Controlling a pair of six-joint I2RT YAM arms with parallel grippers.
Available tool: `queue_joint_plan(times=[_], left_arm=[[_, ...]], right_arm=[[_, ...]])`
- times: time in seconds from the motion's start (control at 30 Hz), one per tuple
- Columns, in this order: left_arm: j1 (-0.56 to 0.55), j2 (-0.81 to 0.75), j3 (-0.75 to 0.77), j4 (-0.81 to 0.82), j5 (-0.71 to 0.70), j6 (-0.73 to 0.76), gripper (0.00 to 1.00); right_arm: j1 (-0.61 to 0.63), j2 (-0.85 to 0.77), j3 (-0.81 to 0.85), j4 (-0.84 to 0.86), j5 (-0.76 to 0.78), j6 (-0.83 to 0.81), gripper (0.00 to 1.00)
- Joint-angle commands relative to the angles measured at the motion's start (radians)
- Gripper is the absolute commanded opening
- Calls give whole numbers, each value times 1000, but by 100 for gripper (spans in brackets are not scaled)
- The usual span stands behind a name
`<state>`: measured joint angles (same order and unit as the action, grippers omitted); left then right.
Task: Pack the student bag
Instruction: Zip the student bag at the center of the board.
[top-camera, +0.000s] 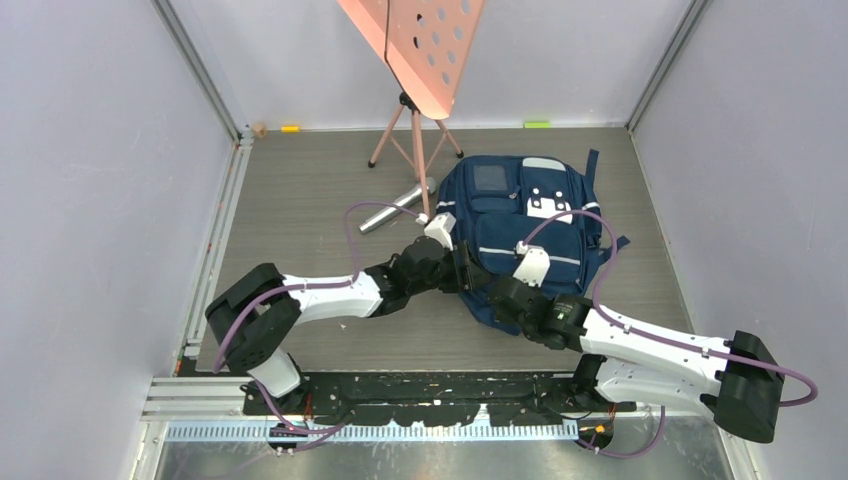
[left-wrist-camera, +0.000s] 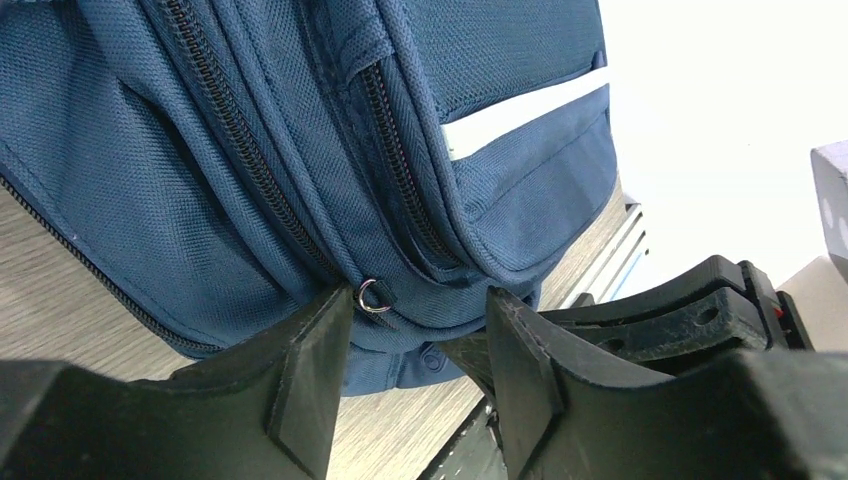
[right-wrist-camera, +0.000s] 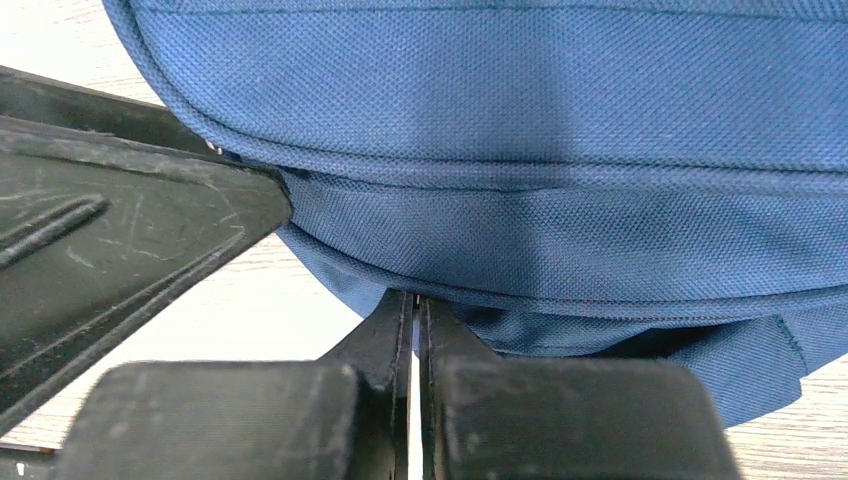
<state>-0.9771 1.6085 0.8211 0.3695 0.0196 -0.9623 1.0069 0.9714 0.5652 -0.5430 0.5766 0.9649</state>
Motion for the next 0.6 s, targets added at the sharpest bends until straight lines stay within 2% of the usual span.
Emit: queue_joint_plan(times=[0.0, 0.17, 0.23, 0.3, 0.33, 0.4, 0.47, 0.57], left_arm=[[2, 14, 23, -100, -10, 43, 56], [2, 35, 30, -123, -11, 40, 58], [2, 48, 37, -108, -5, 38, 56], [3, 57, 34, -46, -3, 42, 43], [5, 60, 42, -37, -3, 48, 33], [22, 61, 64, -58, 9, 64, 14], [62, 51, 70, -73, 30, 77, 0], [135, 18, 50, -76, 65, 96, 0]], right_arm=[[-1, 7, 57, -7, 76, -43, 0], [-1, 27, 78, -19, 77, -65, 0], [-1, 35, 81, -19, 75, -69, 0], [-1, 43, 83, -18, 78, -72, 1], [-1, 45, 84, -19, 83, -74, 0], [-3, 51, 89, -36, 99, -81, 0], [-21, 50, 97, -67, 108, -87, 0], [-85, 42, 99, -98, 76, -109, 0]])
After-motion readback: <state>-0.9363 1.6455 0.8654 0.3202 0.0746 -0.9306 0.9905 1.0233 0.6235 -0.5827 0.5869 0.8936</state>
